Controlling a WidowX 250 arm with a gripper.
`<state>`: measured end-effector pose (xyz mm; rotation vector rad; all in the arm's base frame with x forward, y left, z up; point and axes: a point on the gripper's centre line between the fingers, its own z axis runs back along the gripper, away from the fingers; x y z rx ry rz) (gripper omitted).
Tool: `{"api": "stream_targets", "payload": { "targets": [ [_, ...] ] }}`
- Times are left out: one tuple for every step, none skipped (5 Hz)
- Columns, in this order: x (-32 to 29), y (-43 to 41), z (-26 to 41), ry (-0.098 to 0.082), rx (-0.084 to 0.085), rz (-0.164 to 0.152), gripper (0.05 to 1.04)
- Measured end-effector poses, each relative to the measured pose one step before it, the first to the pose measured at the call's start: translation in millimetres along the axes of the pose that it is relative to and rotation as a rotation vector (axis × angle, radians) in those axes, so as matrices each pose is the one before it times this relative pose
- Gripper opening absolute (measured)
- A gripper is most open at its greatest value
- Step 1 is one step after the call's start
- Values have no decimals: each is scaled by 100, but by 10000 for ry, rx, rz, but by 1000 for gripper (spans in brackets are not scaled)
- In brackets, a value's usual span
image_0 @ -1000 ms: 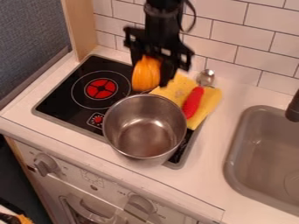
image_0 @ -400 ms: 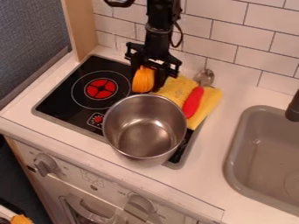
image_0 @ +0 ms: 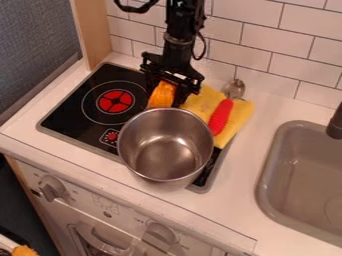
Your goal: Move yellow object in the middle of the two burners
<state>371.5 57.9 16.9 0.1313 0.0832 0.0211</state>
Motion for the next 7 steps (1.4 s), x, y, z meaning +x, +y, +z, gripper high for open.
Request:
{"api": "stream_targets", "payload": {
  "targets": [
    [-348,149,1600,-524,-324,51,1007],
    [-318,-356,2321,-565,-306,-65,1001],
    [-321,-485,1289,-269,-314,-54,1000],
    [-346,-378,64,204,-243,-410,1000],
    [-2,-45,-55,11,-29,-17,1000],
    [8,2,55,-15,2,-15,1000],
    [41,6,34,-15,2,0,1000]
  ]
}}
